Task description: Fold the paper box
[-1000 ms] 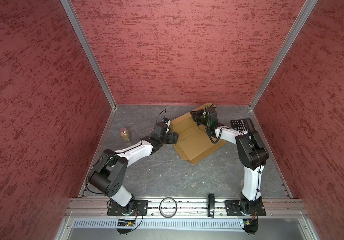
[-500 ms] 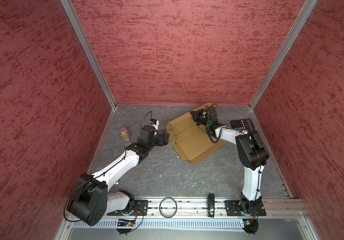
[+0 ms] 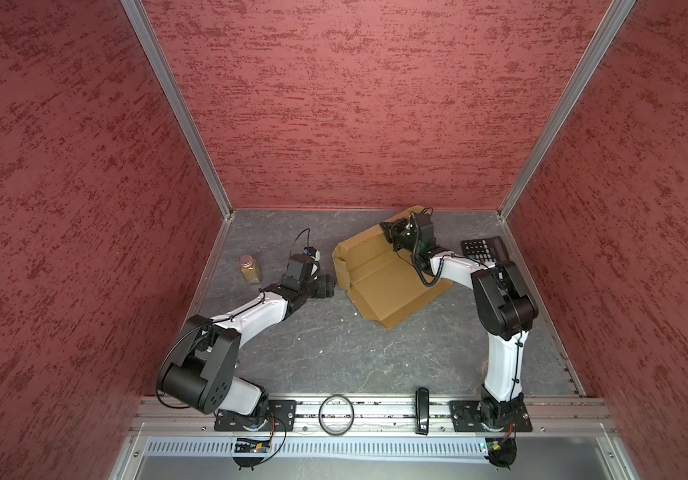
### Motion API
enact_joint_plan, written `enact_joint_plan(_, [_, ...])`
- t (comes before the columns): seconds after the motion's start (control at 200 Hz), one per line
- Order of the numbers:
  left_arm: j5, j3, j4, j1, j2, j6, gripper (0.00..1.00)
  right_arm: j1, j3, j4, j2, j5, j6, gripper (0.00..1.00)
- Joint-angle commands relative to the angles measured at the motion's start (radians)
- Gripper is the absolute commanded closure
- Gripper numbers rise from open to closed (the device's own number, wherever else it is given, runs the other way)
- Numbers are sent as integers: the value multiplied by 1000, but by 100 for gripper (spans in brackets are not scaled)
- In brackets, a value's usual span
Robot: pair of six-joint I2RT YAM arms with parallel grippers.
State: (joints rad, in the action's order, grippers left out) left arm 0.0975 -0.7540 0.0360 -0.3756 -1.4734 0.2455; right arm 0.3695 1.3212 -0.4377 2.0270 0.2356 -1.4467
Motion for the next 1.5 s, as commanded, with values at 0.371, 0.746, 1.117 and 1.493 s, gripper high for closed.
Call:
enact_joint_plan(0.371, [76,-72,-143,-22,-98,-34,20,3,2,84,-19,-22,-4,98])
enact_joint_plan(0.746, [68,-125,-157,-46,-151,-35,22,3,-2,83,-20,-22,-7,98])
enact_joint_plan(1.117, [44,-174,-144,-94,-199,-16,26,3,-13,72,-20,-21,-15,98])
enact_joint_plan(1.493, [8,-195,-133,-114,-219,-3,34,3,-30,51,-16,-19,-23,99])
